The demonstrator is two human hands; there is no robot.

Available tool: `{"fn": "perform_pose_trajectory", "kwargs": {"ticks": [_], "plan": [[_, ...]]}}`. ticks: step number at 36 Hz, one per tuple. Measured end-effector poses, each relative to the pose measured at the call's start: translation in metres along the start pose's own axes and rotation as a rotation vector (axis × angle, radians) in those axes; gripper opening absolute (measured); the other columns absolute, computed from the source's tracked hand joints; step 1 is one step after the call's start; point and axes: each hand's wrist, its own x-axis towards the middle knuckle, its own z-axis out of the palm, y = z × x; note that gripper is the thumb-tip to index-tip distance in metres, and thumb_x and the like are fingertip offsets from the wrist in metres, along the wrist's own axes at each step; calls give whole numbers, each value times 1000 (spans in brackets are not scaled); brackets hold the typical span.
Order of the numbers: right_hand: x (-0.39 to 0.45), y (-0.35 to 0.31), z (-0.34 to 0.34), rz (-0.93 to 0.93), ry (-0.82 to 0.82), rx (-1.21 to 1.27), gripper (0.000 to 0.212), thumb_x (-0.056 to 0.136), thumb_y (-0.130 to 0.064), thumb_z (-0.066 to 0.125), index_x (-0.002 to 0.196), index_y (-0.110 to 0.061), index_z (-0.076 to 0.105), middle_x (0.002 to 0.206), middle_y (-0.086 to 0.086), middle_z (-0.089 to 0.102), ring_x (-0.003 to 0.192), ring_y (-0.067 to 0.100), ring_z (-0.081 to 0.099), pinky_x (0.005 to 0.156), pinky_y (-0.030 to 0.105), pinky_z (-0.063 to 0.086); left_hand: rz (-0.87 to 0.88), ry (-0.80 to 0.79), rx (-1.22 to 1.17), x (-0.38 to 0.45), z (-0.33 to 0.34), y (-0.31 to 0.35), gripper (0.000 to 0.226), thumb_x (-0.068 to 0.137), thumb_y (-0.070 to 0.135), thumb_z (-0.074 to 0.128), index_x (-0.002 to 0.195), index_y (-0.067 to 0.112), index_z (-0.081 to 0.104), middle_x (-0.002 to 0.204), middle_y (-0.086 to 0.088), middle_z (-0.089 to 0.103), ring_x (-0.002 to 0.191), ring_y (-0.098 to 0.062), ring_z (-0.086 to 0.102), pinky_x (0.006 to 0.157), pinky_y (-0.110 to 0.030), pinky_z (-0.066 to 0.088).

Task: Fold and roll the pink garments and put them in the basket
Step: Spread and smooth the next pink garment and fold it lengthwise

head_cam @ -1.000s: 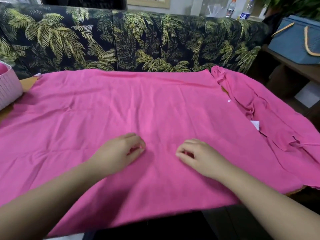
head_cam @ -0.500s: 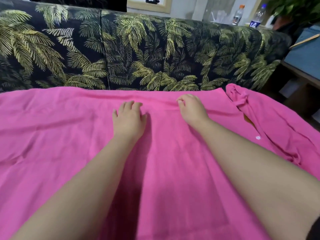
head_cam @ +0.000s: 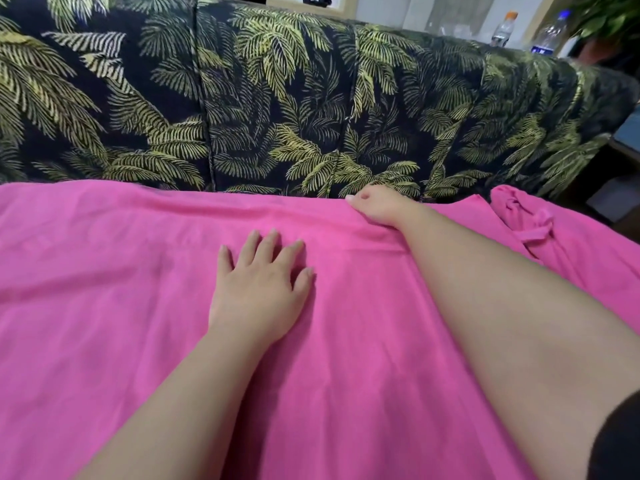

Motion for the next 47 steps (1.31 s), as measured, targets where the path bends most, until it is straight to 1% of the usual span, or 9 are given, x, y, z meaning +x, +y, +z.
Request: {"fn": "perform_pose_trajectory", "kwargs": {"ticks": [3,6,11,16,20,23,32,41,47], "plan": [[2,2,-5,5,33,132,50,98,-38,48,54,-19,35,46,0,41,48,21,42,66,28,35,-5,4,-5,0,0,1,54,97,56,20,148,40,18,160,5,11,148,-17,1,117,-51,2],[2,2,-11,19,-9,109,46,98,-39,48,58,-19,38,53,4,43,47,19,42,52,27,32,-6,12,-1,0,2,1,54,97,56,20,148,40,19,160,5,12,148,-18,1,117,-50,3],[5,2,-13,119,-103,24,74,82,-74,42,120,-15,63,123,5,57,111,29,55,100,42,43,-11,13,-3,-1,1,1,53,97,56,17,147,39,21,160,5,13,148,-18,3,117,-51,4],[10,5,-18,34,-91,73,45,91,-52,53,87,-10,68,94,8,65,83,26,61,70,28,42,-19,16,2,-1,0,2,69,82,59,4,146,40,21,159,5,14,148,-18,4,116,-51,4],[10,5,-18,-40,40,165,24,93,-25,58,106,-10,70,106,8,68,93,21,60,79,25,43,-20,22,-15,-1,0,2,63,88,57,10,146,39,24,159,5,16,148,-18,4,116,-51,4],[16,9,-9,-33,170,131,11,92,-30,59,86,-28,68,104,3,68,103,24,59,94,33,43,-11,24,-11,-1,1,2,67,83,57,8,145,40,24,159,6,16,148,-17,5,116,-50,4],[5,6,2,-7,503,-149,19,94,-29,57,111,-27,64,125,3,54,123,24,42,103,43,25,-10,5,-6,0,2,0,61,91,62,12,148,41,17,161,8,10,148,-18,0,117,-49,1],[-95,37,2,-28,182,-228,60,90,-61,46,141,-29,43,152,0,33,139,24,29,110,48,25,84,-86,18,-5,-2,4,93,59,87,1,145,53,8,161,3,3,148,-26,-8,115,-57,-3],[-160,69,16,-75,340,-119,68,81,-62,43,135,-21,51,145,5,43,134,27,36,111,43,26,352,-216,-214,-15,-9,25,72,68,82,47,133,50,43,153,17,23,147,-11,6,118,-50,-2]]}}
